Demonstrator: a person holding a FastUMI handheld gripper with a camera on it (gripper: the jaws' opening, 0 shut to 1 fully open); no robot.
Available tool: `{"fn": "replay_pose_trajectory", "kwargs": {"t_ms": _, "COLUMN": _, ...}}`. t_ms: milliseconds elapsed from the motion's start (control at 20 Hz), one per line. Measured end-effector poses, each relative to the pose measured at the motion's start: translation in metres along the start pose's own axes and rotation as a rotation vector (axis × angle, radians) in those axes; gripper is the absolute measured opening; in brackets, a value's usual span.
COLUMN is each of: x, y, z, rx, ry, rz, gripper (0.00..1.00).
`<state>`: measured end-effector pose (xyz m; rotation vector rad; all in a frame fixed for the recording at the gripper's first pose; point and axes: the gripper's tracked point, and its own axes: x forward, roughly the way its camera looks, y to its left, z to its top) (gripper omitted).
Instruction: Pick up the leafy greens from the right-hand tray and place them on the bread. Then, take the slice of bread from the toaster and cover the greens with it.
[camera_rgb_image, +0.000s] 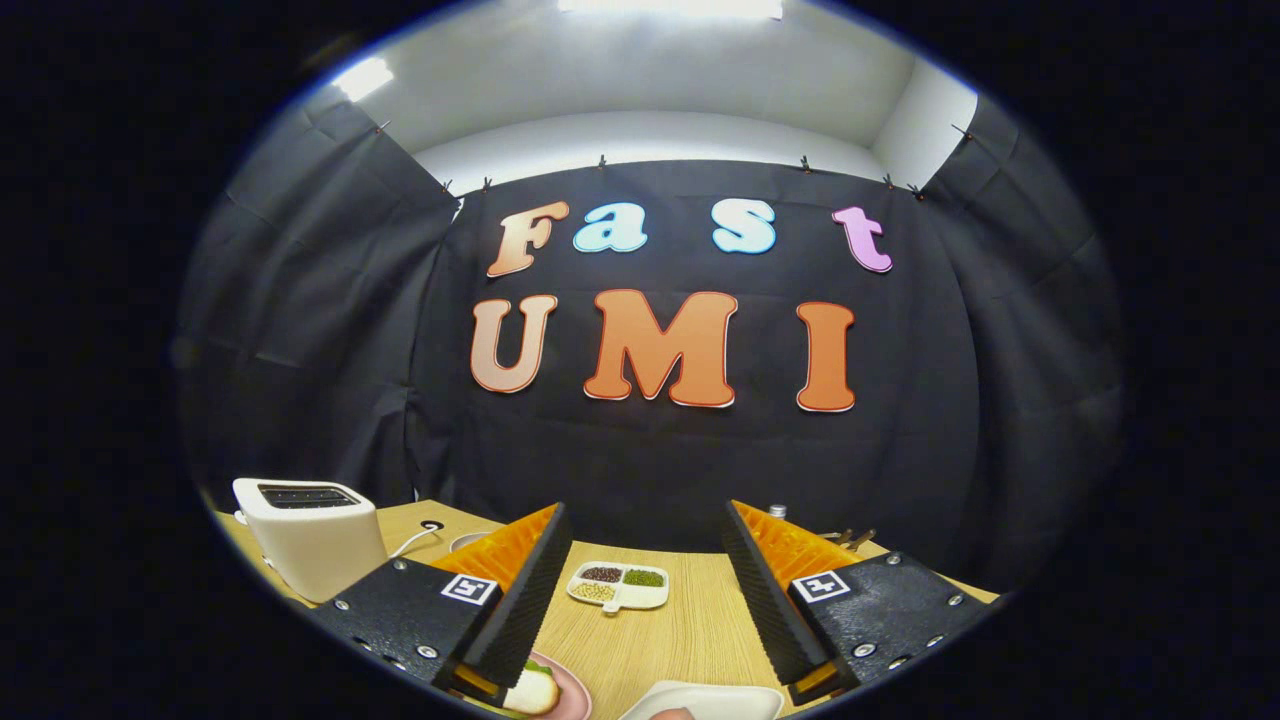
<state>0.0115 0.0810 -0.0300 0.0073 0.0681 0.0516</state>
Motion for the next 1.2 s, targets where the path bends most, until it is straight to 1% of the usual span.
{"fn": "replay_pose_trajectory", "kwargs": {"t_ms": 200, "x": -0.003, "y": -0.005, "z": -0.003, "rx": 0.006, "ry": 0.018, "rz": -0.017, "gripper": 0.92}}
{"fn": "replay_pose_trajectory", "kwargs": {"t_ms": 450, "x": -0.006, "y": -0.016, "z": 0.011, "rx": 0.022, "ry": 0.000, "rz": -0.026, "gripper": 0.92}}
{"fn": "replay_pose_trajectory", "kwargs": {"t_ms": 650, "x": -0.011, "y": -0.022, "z": 0.016, "rx": -0.012, "ry": -0.010, "rz": -0.039, "gripper": 0.92}}
{"fn": "replay_pose_trajectory", "kwargs": {"t_ms": 950, "x": -0.014, "y": -0.020, "z": 0.019, "rx": 0.033, "ry": -0.006, "rz": -0.021, "gripper": 0.93}}
{"fn": "replay_pose_trajectory", "kwargs": {"t_ms": 1200, "x": -0.014, "y": -0.021, "z": 0.017, "rx": 0.033, "ry": -0.001, "rz": -0.028, "gripper": 0.93}}
